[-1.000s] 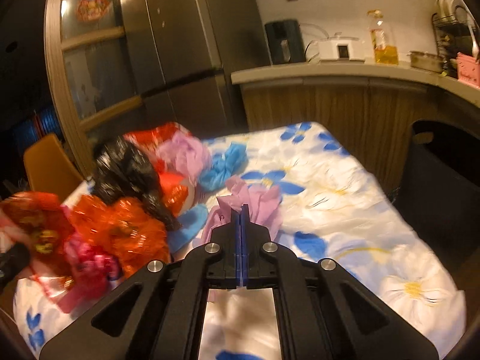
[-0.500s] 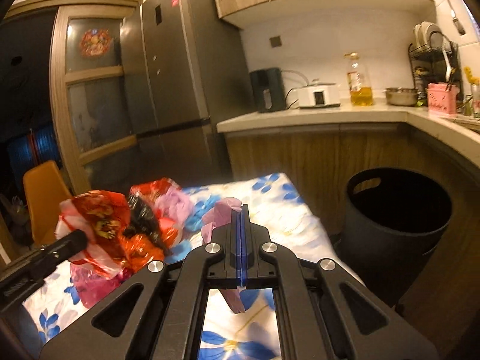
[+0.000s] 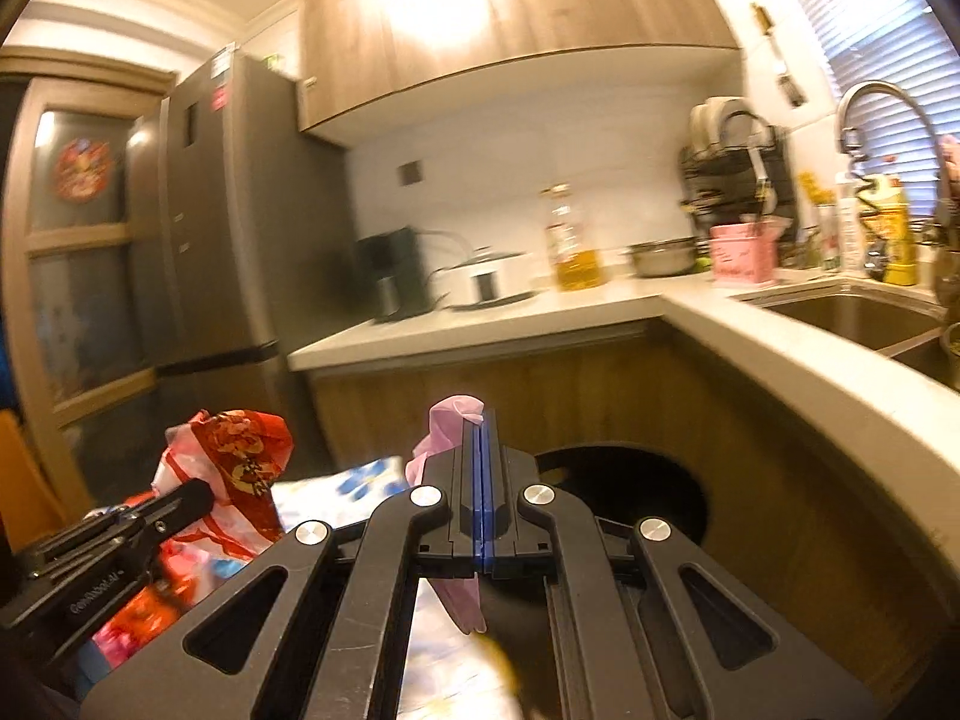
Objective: Collect trash
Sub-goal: 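Carry both bags over the black bin and open both tools to drop them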
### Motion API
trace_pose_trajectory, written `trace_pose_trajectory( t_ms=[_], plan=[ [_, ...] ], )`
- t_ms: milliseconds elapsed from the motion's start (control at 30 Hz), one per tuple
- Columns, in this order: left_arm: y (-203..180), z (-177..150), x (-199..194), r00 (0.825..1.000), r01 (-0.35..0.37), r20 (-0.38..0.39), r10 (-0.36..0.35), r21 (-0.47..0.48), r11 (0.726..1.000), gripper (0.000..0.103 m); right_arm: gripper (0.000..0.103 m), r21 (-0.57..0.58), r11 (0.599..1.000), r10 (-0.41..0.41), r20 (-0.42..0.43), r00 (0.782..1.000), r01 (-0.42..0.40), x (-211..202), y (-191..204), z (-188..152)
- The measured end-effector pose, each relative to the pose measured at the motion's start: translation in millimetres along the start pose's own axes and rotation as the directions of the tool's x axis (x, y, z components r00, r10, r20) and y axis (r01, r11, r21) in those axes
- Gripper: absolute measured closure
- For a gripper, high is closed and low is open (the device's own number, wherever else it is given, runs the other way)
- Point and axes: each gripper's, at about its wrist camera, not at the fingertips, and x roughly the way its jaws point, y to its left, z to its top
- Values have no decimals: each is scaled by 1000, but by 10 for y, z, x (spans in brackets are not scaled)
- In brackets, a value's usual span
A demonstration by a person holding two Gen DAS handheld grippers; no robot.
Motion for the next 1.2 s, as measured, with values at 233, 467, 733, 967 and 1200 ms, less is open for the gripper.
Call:
trace_pose_trajectory(
  t_ms=[233, 467, 733, 967, 1200],
  plan=[
    [-394, 58, 505, 997, 75, -20, -74, 33, 997, 98, 102, 35, 998, -45, -5, 999, 45, 131, -337, 35],
    [-594, 30, 894, 994, 98, -54, -95, 63, 993, 97, 102, 50, 997, -52, -29, 998, 53, 286, -502, 47],
    [-692, -32, 1194, 991, 102, -90, -96, 71, 992, 97, 102, 58, 997, -53, -60, 997, 56, 466, -615, 14],
    [-683, -33, 1382, 989, 101, -113, -92, 68, 993, 96, 102, 64, 996, -49, -86, 995, 55, 613, -675, -22],
    [-684, -63, 1480, 987, 102, -131, -91, 81, 991, 91, 73, 76, 995, -53, -81, 995, 59, 642, -713, -22]
  ],
)
